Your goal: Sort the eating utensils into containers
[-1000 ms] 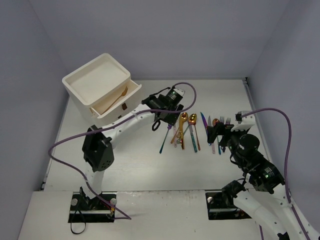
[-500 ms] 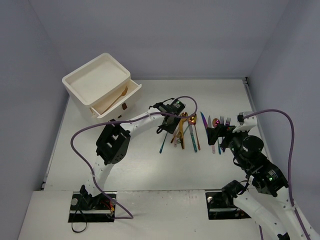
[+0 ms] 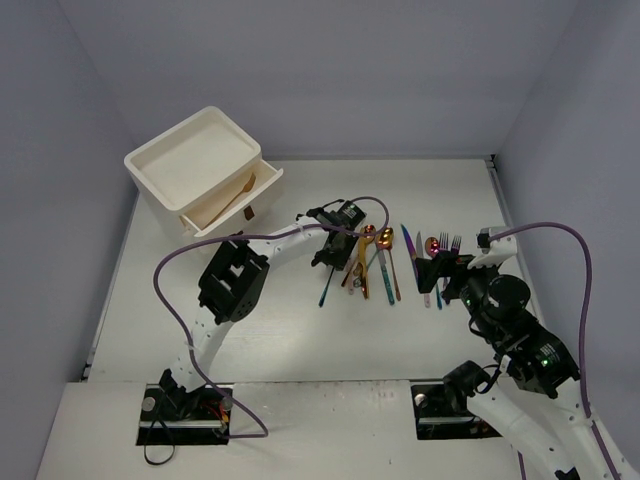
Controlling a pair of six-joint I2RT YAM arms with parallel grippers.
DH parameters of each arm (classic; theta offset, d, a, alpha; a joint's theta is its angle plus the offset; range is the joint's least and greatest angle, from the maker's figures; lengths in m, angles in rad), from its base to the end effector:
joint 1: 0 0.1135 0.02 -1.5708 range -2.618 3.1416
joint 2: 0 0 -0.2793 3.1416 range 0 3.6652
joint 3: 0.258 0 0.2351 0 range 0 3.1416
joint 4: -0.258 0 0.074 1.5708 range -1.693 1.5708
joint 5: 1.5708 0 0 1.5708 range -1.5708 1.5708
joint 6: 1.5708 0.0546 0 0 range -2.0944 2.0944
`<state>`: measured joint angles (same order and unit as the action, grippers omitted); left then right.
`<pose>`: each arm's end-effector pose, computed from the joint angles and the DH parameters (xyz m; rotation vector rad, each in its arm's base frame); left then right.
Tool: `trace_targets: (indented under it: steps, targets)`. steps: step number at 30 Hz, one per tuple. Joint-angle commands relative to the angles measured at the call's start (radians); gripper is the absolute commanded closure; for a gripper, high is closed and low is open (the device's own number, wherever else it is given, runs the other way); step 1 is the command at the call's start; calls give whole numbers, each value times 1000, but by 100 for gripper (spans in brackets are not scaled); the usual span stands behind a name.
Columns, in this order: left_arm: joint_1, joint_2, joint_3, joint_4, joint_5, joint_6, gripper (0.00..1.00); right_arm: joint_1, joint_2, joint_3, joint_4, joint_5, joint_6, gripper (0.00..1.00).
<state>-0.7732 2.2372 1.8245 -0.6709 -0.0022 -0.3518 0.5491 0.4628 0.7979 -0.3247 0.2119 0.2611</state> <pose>0.3473 -0.3388 0.1832 0.5653 2.6464 -0.3562 0.0848 0.0384 0.3709 -0.0584 1.5790 0.4721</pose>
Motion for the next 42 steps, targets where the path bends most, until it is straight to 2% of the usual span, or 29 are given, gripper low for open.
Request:
trace_targets:
  steps: [1, 3, 5, 7, 11, 16, 20, 25, 28, 34, 42]
  targets:
    - [9, -1, 30, 13, 2, -11, 75, -2, 6, 33, 46, -1, 1, 10]
    - [9, 8, 23, 14, 2, -16, 82, -3, 3, 34, 46, 2, 2, 10]
    - [8, 11, 16, 12, 2, -18, 94, -3, 1, 37, 43, 2, 2, 10]
    - [11, 11, -3, 11, 2, -20, 100, -3, 0, 41, 42, 3, 1, 10]
    - [22, -7, -39, 10, 23, -19, 100, -3, -3, 41, 41, 7, 1, 9]
    - [43, -167, -67, -30, -10, 39, 100, -3, -3, 38, 41, 7, 1, 9]
    - [45, -345, 8, -110, -64, 171, 100, -3, -2, 40, 39, 9, -3, 9]
    - [53, -473, 210, -249, -203, 386, 100, -3, -3, 46, 41, -3, 1, 9]
    - [85, -503, 293, -266, -286, 525, 100, -3, -3, 46, 39, -5, 4, 9]
    - [194, -493, 326, -266, -346, 741, 100, -2, 0, 44, 38, -16, 4, 9]
    - [293, -475, 256, -246, -282, 843, 100, -3, 1, 46, 39, -20, 4, 9]
